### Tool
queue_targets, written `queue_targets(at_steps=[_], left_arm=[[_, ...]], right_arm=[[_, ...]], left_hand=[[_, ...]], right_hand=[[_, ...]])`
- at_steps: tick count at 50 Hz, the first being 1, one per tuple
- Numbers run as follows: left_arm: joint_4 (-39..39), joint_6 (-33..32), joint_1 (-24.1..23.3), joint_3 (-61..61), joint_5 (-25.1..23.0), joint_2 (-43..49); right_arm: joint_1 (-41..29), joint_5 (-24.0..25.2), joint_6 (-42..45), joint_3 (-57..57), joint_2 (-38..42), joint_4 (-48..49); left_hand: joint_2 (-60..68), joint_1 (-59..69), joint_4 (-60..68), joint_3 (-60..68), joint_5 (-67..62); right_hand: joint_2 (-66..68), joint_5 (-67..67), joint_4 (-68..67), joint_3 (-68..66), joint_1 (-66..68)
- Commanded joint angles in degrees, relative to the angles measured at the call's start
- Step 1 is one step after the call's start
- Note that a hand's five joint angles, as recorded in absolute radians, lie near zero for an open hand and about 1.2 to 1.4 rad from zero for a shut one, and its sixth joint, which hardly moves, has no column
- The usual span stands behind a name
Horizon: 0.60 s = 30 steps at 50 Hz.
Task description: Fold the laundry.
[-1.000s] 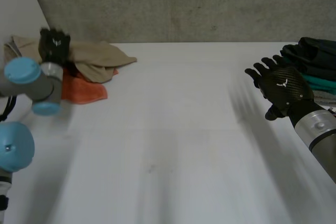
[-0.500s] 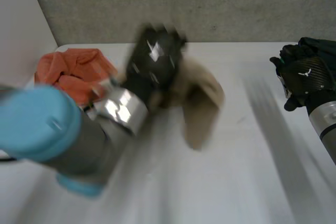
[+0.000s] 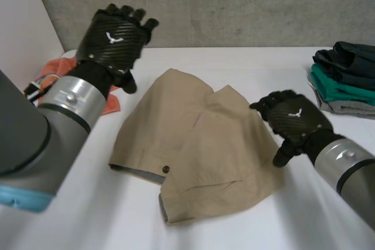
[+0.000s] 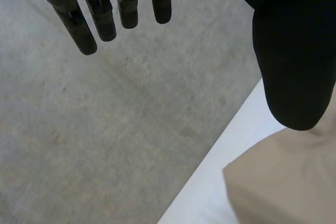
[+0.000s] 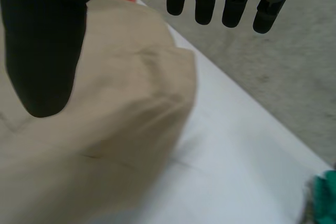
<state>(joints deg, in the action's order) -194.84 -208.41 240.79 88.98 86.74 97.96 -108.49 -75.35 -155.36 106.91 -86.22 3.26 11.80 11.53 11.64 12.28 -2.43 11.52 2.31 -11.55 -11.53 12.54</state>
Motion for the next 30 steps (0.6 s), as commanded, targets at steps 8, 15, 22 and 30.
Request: queue_targets(at_steps=[8, 15, 22, 30], left_arm=[[8.1, -0.2, 10.3, -18.0, -10.4, 29.3], [15.3, -0.2, 10.7, -29.8, -17.6, 38.5], [18.0, -0.2, 10.8, -38.0, -18.1, 46.3], [18.3, -1.1, 9.9, -42.5, -8.8, 48.6]], right_arm=[[-11.4, 0.2, -2.0, 5.7, 6.6, 8.1], [-17.2, 0.6, -2.0, 7.3, 6.9, 11.2], [-20.7, 0.5, -1.2, 6.5, 12.9, 15.2], [-20.1, -1.1, -0.2, 2.6, 17.0, 16.3]], left_hand=[[0.3, 0.5, 0.4, -0.2, 0.4], [0.3, 0.5, 0.4, -0.2, 0.4], [21.4, 21.7, 21.6, 20.9, -20.8], [68.2, 68.5, 68.4, 67.7, -67.6]], right_hand=[[-1.5, -2.3, 1.5, 1.5, -2.5], [-1.5, -2.3, 1.5, 1.5, -2.5], [10.8, 10.0, -10.8, -10.8, 9.8], [68.5, 67.7, -68.5, -68.5, 67.5]])
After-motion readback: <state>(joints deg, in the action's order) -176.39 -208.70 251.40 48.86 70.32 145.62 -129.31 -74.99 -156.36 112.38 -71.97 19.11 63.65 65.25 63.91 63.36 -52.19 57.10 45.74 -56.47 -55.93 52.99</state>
